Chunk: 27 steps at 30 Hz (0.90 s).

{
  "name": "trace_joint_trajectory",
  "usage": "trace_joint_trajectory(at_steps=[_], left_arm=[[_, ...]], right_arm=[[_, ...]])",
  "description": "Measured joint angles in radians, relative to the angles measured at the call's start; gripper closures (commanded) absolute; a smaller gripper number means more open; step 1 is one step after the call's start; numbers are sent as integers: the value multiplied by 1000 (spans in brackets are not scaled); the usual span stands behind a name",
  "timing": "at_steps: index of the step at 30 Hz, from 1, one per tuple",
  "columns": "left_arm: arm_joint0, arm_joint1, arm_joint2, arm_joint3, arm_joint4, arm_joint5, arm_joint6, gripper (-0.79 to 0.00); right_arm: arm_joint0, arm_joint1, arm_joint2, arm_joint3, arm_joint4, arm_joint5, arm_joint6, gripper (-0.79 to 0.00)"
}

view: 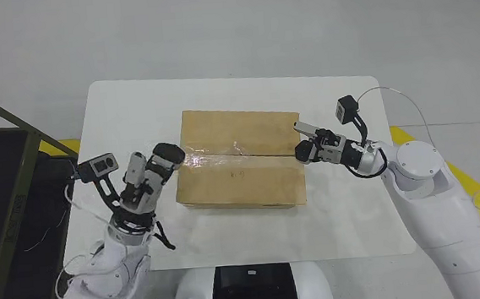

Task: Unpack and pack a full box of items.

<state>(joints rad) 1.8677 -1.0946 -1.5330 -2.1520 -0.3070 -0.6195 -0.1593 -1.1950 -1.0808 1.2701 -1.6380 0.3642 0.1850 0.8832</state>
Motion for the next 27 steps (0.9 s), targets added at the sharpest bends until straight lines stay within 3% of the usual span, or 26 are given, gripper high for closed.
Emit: trace_joint_trajectory(at_steps=[13,22,27], left_arm=[[-121,20,-249,126,-144,212,-178,-785],[-280,34,-301,275,-81,369,-270,-785],[-347,36,-303,351,-62,415,-250,-785]], right_arm=[[0,0,0,0,0,0,0,-785],[0,0,0,0,0,0,0,-785],[0,0,0,0,0,0,0,-785]])
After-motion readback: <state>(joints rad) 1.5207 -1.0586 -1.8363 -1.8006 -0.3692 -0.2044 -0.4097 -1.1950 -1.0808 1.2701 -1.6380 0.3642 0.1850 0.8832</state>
